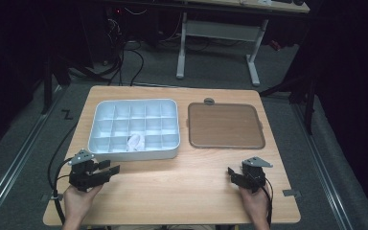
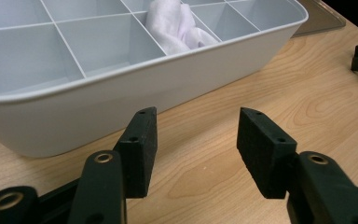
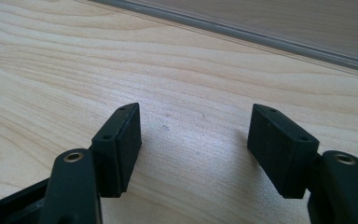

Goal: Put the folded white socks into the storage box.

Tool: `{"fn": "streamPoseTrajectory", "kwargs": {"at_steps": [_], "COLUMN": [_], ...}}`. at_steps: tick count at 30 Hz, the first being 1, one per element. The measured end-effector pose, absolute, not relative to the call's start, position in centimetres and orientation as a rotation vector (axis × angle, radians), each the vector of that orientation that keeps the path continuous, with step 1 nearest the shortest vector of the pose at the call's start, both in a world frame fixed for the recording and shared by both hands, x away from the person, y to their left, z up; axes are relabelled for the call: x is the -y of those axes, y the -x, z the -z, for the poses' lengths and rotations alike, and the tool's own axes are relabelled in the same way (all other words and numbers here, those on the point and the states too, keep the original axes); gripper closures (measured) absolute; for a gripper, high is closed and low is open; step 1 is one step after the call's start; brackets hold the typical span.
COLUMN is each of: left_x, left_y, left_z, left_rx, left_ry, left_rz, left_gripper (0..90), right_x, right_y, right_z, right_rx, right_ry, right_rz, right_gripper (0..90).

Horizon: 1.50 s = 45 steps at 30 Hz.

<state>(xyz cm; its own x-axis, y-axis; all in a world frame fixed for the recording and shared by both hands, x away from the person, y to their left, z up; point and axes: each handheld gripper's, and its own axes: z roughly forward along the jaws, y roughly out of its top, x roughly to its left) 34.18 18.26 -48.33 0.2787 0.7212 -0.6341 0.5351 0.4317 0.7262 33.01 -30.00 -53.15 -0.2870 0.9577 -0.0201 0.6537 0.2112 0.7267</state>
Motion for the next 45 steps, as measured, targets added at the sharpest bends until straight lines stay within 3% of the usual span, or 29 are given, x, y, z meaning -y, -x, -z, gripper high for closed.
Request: {"fn": "streamPoseTrajectory", "kwargs": {"at_steps": [28, 45], "left_x": [-15.3, -14.1], "left_y": [-33.8, -34.1], "left_z": [52.1, 54.0], "left_rx": [-1.375, -1.368], "left_ry": [-1.318, -1.341], "left_rz": [-0.183, -0.272], "left_gripper": [47.1, 44.8], "right_x": [30.0, 30.0], "right_y": [-33.0, -33.0], "right_z": [53.2, 53.2], "right_rx": [-2.020, -2.020], "right_ry": [-1.488, -1.487], "right_rz": [-0.852, -0.852], "right_gripper": [35.4, 35.4]}}
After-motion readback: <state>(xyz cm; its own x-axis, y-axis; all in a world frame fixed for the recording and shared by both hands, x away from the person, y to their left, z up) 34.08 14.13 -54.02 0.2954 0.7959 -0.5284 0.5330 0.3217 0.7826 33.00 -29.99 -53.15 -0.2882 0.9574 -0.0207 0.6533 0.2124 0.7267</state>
